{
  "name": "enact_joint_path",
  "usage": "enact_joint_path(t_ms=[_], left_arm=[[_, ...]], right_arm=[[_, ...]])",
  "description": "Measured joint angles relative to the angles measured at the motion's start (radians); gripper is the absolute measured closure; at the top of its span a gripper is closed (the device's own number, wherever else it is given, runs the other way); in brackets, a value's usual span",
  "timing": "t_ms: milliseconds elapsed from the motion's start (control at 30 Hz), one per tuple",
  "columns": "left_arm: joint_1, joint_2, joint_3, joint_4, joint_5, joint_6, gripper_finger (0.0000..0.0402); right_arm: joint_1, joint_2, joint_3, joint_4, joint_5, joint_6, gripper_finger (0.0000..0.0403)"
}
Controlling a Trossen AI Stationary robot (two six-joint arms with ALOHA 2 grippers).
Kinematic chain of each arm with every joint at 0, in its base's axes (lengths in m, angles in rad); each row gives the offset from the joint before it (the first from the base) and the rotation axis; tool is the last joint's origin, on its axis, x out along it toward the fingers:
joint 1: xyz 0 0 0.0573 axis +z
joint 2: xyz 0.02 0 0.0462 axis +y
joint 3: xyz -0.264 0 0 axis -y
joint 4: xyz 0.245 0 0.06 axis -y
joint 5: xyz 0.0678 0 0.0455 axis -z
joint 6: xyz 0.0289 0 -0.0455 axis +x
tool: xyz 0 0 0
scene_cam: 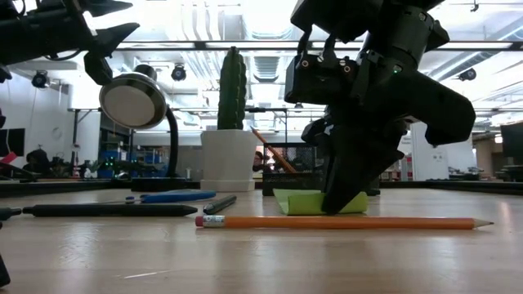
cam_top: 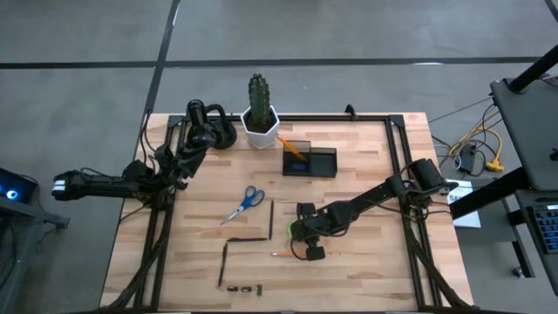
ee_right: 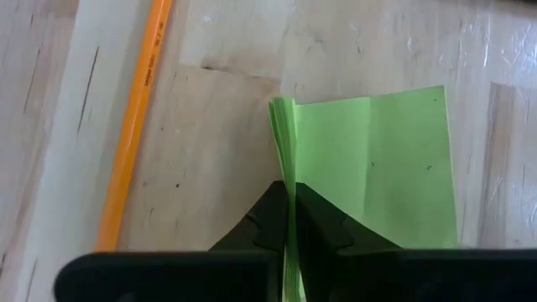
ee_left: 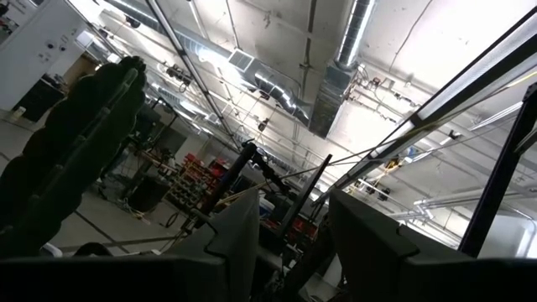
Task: Pick and place office supplies into organizer
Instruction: Put the sticky note into the right section of the desk organizer
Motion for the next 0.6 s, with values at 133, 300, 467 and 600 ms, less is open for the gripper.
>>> enact_joint_path(t_ms=[133,300,467,600], left_arm=[[0.0,0.0,0.0,0.0,0.0,0.0,0.0272],[0.0,0.0,0.0,0.0,0.0,0.0,0.0272],[0.0,0.0,0.0,0.0,0.0,0.0,0.0272],[0.0,0.0,0.0,0.0,0.0,0.0,0.0272]], right_arm=[[0.0,-0.005,0.001,-0.005,0.0,0.015,0.0394],[0.0,-0.007,0.025,-0.024,-0.002,0.025,0.0395],[0.001,-0.007,0.066,-0.089,-0.002,0.026,0.0395],[0.001,-0.007,0.098,-0.131,-0.001,0.026,0.0395]])
